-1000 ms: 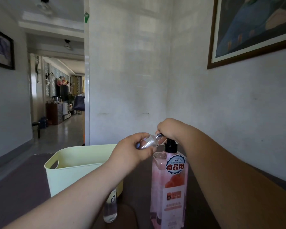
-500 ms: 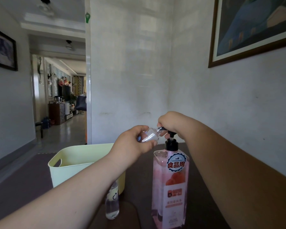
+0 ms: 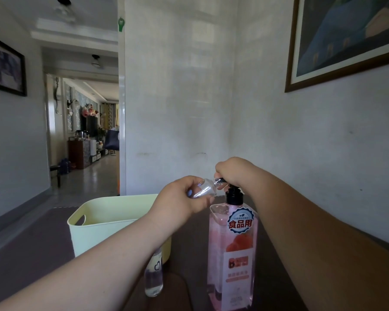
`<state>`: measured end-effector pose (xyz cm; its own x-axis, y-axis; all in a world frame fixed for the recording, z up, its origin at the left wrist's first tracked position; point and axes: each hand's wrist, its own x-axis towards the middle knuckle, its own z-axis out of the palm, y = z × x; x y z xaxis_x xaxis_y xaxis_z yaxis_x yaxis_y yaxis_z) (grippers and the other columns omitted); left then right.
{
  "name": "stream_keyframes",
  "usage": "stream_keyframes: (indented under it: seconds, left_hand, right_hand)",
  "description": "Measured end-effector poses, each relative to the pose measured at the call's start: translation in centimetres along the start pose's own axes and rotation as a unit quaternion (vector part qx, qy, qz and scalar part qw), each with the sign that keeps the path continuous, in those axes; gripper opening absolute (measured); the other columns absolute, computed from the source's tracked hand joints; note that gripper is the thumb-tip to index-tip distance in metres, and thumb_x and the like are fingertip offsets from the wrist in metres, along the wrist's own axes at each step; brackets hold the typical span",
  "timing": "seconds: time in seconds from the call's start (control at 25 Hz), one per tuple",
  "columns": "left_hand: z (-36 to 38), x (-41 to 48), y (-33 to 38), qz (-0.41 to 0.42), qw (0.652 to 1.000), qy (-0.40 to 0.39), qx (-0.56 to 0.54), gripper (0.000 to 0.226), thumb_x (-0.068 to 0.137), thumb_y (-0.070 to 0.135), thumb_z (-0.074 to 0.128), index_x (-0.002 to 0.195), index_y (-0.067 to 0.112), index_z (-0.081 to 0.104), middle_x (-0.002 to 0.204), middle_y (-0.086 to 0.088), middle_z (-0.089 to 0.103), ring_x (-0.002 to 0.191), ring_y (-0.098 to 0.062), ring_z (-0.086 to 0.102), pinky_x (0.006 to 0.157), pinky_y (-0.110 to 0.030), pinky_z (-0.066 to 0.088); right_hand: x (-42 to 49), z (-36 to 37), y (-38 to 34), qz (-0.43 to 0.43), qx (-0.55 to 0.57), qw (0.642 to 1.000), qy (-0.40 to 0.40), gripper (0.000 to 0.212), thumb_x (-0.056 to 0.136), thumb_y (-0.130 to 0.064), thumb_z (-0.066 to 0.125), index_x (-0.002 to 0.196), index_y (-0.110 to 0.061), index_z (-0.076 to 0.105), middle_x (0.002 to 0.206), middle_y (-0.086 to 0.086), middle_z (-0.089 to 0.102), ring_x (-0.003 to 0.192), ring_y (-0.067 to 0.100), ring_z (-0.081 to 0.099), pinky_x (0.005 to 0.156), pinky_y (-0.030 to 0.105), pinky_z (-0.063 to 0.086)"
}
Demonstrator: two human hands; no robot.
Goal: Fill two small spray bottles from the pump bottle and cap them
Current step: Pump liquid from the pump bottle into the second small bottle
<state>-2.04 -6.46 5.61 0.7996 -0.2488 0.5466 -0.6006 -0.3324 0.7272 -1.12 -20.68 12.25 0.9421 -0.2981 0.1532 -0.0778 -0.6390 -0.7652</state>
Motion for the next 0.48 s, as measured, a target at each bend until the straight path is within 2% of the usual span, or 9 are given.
stream_keyframes:
  seconds: [0.08, 0.12, 0.2, 0.28, 0.4, 0.48]
  left_hand:
    - [-0.2, 0.2, 0.3, 0.001, 1.000, 0.005, -0.009, 0.028, 0.075, 0.024, 0.074, 0.102, 0.024, 0.064, 0.090, 0.005, 0.065, 0.081, -0.010, 0.057, 0.059, 0.002, 0.036]
    - [-0.3, 0.3, 0.3, 0.002, 1.000, 0.010, -0.014, 0.036, 0.075, 0.024, 0.074, 0.110, 0.024, 0.063, 0.095, 0.006, 0.064, 0.086, -0.009, 0.057, 0.061, 0.004, 0.035]
    - [-0.4, 0.4, 0.4, 0.002, 1.000, 0.015, -0.013, 0.048, 0.075, 0.025, 0.075, 0.120, 0.024, 0.059, 0.102, 0.006, 0.062, 0.091, -0.008, 0.056, 0.064, 0.007, 0.034]
    - [-0.3, 0.3, 0.3, 0.008, 1.000, 0.010, -0.007, 0.040, 0.076, 0.024, 0.074, 0.114, 0.024, 0.062, 0.094, 0.006, 0.063, 0.084, -0.008, 0.057, 0.061, 0.004, 0.035]
    - [-0.1, 0.1, 0.0, 0.010, 1.000, 0.005, -0.005, 0.028, 0.076, 0.024, 0.074, 0.102, 0.023, 0.065, 0.084, 0.007, 0.064, 0.072, -0.003, 0.055, 0.057, 0.000, 0.036]
    - [0.2, 0.0, -0.2, 0.007, 1.000, 0.001, -0.005, 0.026, 0.076, 0.024, 0.074, 0.100, 0.022, 0.065, 0.083, 0.007, 0.064, 0.069, -0.001, 0.055, 0.057, 0.000, 0.036]
  right_hand:
    - [0.2, -0.4, -0.2, -0.005, 0.028, 1.000, 0.004, 0.009, 0.093, -0.013, 0.048, 0.091, -0.008, 0.055, 0.083, 0.010, 0.059, 0.063, 0.019, 0.056, 0.067, 0.028, 0.054]
    - [-0.1, -0.6, -0.6, -0.004, 0.036, 0.999, 0.006, 0.011, 0.092, -0.012, 0.049, 0.090, -0.006, 0.058, 0.083, 0.011, 0.062, 0.066, 0.021, 0.058, 0.075, 0.032, 0.054]
    - [0.2, -0.7, -0.9, 0.004, 0.008, 1.000, 0.001, 0.024, 0.093, -0.010, 0.045, 0.103, 0.001, 0.064, 0.091, 0.015, 0.068, 0.077, 0.025, 0.060, 0.082, 0.032, 0.050]
    - [0.1, -0.4, -0.9, 0.020, -0.020, 0.999, -0.026, 0.033, 0.094, -0.010, 0.038, 0.113, 0.000, 0.062, 0.089, 0.013, 0.070, 0.081, 0.025, 0.060, 0.087, 0.034, 0.049]
    - [0.3, -0.1, 0.0, 0.016, -0.056, 0.997, -0.041, 0.032, 0.094, -0.008, 0.035, 0.109, 0.001, 0.062, 0.075, 0.007, 0.069, 0.077, 0.025, 0.058, 0.074, 0.031, 0.046]
    - [0.5, 0.4, 0.4, 0.022, -0.032, 0.999, -0.033, 0.024, 0.095, -0.007, 0.037, 0.104, 0.002, 0.058, 0.077, 0.007, 0.065, 0.074, 0.024, 0.058, 0.071, 0.029, 0.049]
